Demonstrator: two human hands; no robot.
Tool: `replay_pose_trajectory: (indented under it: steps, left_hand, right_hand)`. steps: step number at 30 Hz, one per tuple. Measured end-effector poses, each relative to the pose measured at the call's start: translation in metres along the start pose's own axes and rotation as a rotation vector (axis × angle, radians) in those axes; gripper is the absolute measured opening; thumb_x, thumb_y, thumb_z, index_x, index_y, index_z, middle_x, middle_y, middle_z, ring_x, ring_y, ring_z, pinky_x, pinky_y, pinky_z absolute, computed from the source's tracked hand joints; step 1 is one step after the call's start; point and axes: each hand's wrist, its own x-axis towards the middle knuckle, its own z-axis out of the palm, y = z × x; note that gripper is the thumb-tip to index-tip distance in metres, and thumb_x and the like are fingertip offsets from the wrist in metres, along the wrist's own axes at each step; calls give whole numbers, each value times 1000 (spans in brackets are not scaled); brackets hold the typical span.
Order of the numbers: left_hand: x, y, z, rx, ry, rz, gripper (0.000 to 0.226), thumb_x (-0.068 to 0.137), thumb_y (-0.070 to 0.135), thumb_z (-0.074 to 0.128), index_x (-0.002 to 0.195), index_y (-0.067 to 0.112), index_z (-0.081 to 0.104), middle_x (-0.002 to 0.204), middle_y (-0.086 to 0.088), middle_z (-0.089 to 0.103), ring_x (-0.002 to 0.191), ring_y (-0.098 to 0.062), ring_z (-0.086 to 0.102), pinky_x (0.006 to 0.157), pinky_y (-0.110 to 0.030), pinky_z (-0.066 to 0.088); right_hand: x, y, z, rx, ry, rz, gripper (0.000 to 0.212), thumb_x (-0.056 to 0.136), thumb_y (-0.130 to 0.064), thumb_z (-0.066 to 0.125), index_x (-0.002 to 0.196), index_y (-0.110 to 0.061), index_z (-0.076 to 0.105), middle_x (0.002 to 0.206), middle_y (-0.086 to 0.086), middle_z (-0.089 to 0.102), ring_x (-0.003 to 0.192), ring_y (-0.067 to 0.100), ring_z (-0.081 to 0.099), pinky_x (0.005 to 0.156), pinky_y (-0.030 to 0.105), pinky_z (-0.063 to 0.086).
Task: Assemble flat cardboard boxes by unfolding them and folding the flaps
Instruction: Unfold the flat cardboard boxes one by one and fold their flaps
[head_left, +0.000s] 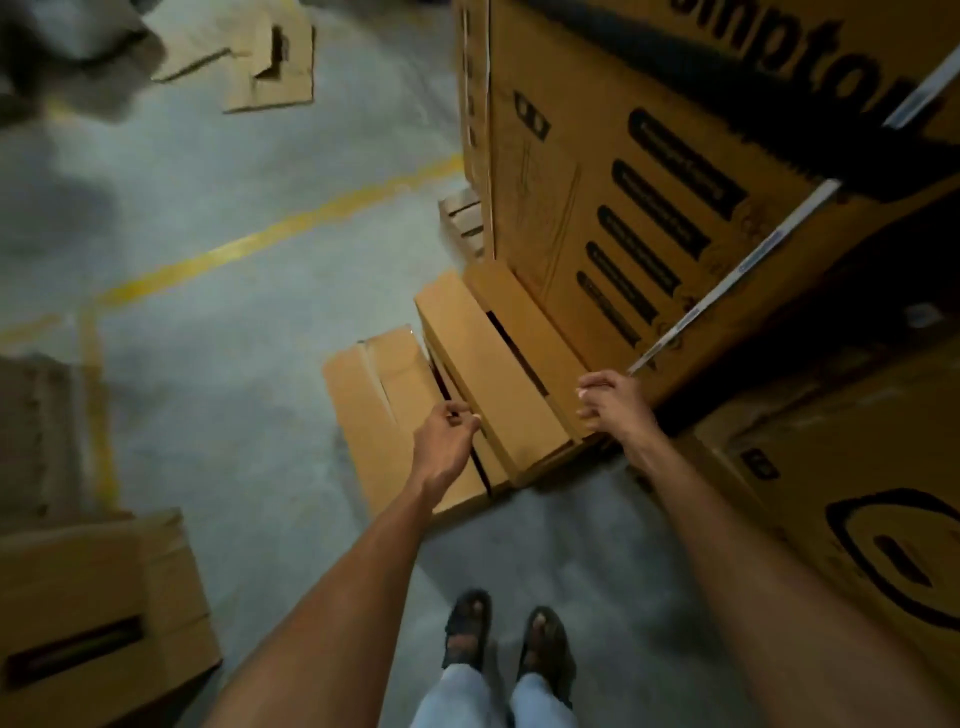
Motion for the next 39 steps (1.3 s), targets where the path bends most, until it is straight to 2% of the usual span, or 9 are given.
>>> replay_pose_trajectory:
  steps: [3,6,10,14,19,24,29,36,39]
  left_hand:
    - [41,-38,46,-51,-49,-101,28,95,31,67,121,20,63,111,0,70,100,-21,67,95,-41,54]
    - [93,-88,101,-94,-108,-198,42,94,36,69,130,20,57,125,-4,65,112,-25,63,102,-45,51]
    - [162,-155,167,-190,-173,-298,81,91,40,73,155,14,30,151,-10,48,133,-31,50,114,-48,41]
    - [198,-210,219,-247,-151,-285,95,90,44,73,161,15,17,164,-9,29,147,-31,34,120,-43,30]
    - [202,-238,240,-416,-141,-259,130,63,65,81,162,32,3,169,1,14,153,-25,20,124,-51,22]
    - [192,-222,203,-541,-126,-198,123,66,49,89,158,37,8,155,5,32,138,-24,39,118,-48,35]
    - [170,-169,132,-558,-122,-187,101,82,45,76,156,41,8,150,-7,35,113,-23,49,86,-49,52]
    - [92,-83,23,-411,-132,-47,107,63,62,78,149,46,17,145,-5,44,117,-24,52,100,-61,45]
    - [45,-42,-24,-383,-123,39,106,63,64,77,149,48,18,148,-5,43,118,-22,51,94,-52,47]
  right_hand:
    - [56,47,4,-35,29,64,17,96,-10,61,110,-18,66,107,5,69,88,18,67,66,27,55]
    - [127,102,10,-113,62,134,17,96,-16,62,111,-25,63,120,6,66,106,23,64,89,39,58]
    - [214,168,25,-206,114,164,55,98,-32,65,146,-16,44,144,10,52,128,30,52,98,41,48]
    - [271,230,45,-487,254,131,83,98,-53,56,160,-12,20,166,10,22,151,33,20,120,46,24]
    - [295,251,49,-703,388,59,75,92,-67,54,144,-14,47,149,9,37,133,30,35,100,43,39]
    - [265,223,36,-335,196,34,70,89,-57,66,143,-20,42,140,7,42,120,28,45,90,41,43]
    - [201,164,47,29,171,-111,62,90,-44,72,140,-27,39,131,-1,40,112,20,44,83,34,40]
    - [81,91,52,120,242,-136,55,85,-48,76,127,-36,42,127,-3,46,112,26,52,91,58,55]
    - [21,45,49,166,272,-194,58,86,-46,76,131,-30,43,117,-7,48,110,25,54,90,59,55]
